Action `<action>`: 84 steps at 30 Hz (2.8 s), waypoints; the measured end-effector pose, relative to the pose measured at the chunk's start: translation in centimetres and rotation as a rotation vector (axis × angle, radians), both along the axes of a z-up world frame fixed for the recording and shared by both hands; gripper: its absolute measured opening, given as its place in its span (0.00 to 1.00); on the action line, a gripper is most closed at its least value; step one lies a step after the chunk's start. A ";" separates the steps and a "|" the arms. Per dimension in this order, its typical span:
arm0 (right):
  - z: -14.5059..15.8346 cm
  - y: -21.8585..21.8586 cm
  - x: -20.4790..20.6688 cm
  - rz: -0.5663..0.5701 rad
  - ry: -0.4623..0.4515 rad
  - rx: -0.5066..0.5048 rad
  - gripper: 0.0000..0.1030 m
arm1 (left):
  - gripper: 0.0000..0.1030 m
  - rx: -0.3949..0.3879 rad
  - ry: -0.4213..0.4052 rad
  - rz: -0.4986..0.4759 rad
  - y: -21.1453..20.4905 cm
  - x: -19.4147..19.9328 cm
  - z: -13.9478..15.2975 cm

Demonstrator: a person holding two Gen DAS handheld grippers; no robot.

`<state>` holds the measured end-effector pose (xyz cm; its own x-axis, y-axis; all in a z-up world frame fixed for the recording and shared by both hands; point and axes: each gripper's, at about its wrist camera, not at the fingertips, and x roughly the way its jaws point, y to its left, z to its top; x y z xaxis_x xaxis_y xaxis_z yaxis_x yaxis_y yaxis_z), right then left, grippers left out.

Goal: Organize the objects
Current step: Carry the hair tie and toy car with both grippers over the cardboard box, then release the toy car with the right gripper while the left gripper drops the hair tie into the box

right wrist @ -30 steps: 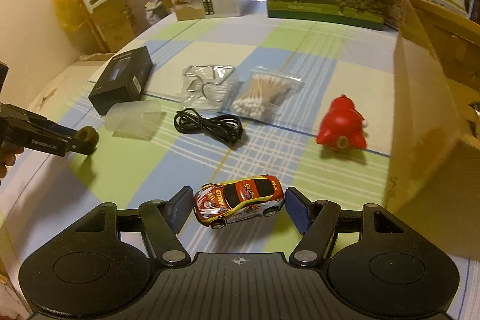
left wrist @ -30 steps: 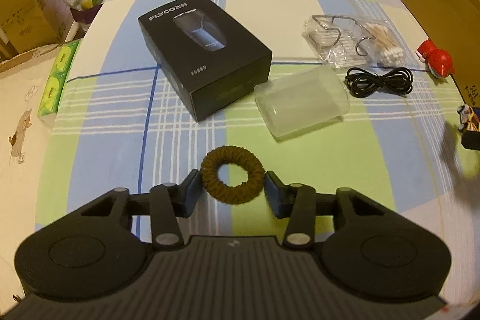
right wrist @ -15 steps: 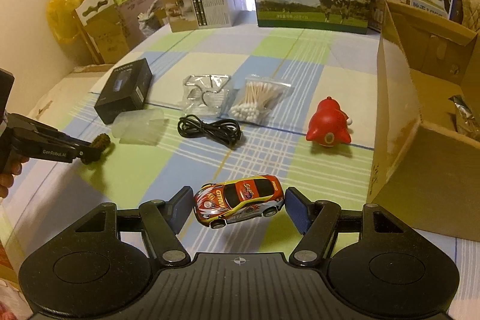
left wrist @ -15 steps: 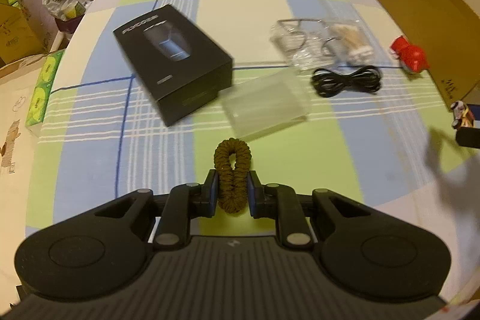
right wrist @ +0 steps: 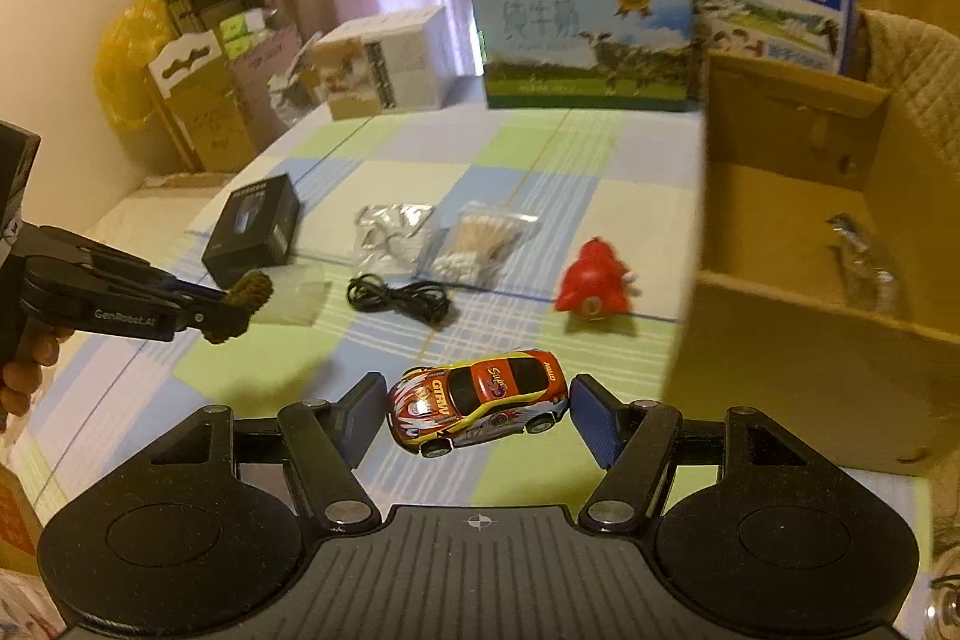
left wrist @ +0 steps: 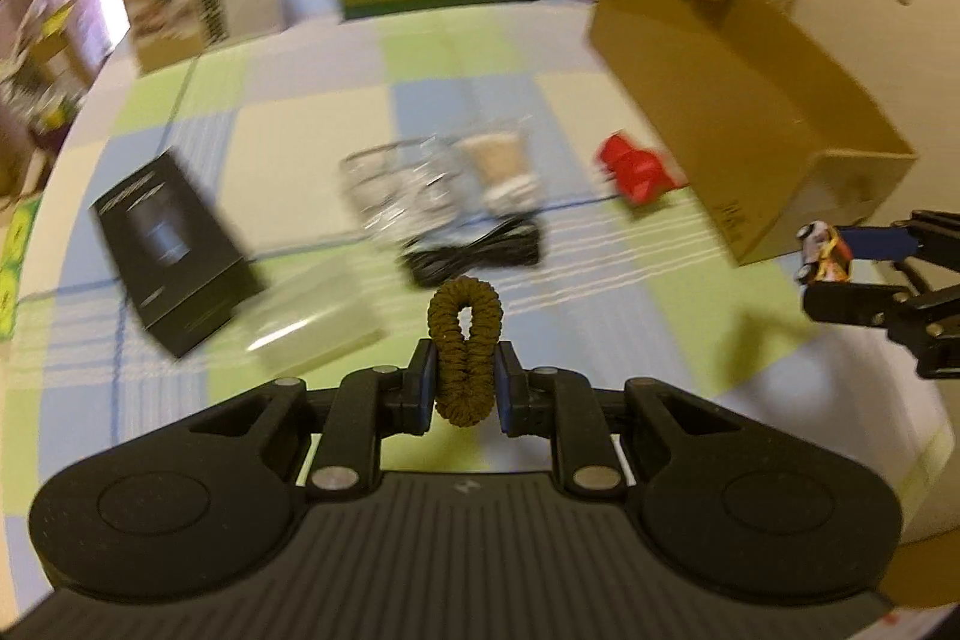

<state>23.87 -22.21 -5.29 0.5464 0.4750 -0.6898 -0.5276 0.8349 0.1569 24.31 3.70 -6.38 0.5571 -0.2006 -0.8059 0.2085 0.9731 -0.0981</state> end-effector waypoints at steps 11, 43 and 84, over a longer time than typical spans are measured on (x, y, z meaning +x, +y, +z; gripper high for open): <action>3.1 -7.1 1.6 -0.064 -0.060 0.000 0.62 | 0.16 -0.032 -0.078 -0.139 -9.9 2.8 3.4; -0.4 -14.2 18.9 0.172 -0.054 -0.179 0.62 | 0.16 0.042 -0.044 -0.210 -27.1 17.6 2.5; -0.6 -15.8 19.8 0.101 -0.061 -0.181 0.68 | 0.47 0.053 -0.046 -0.195 -27.9 20.1 1.4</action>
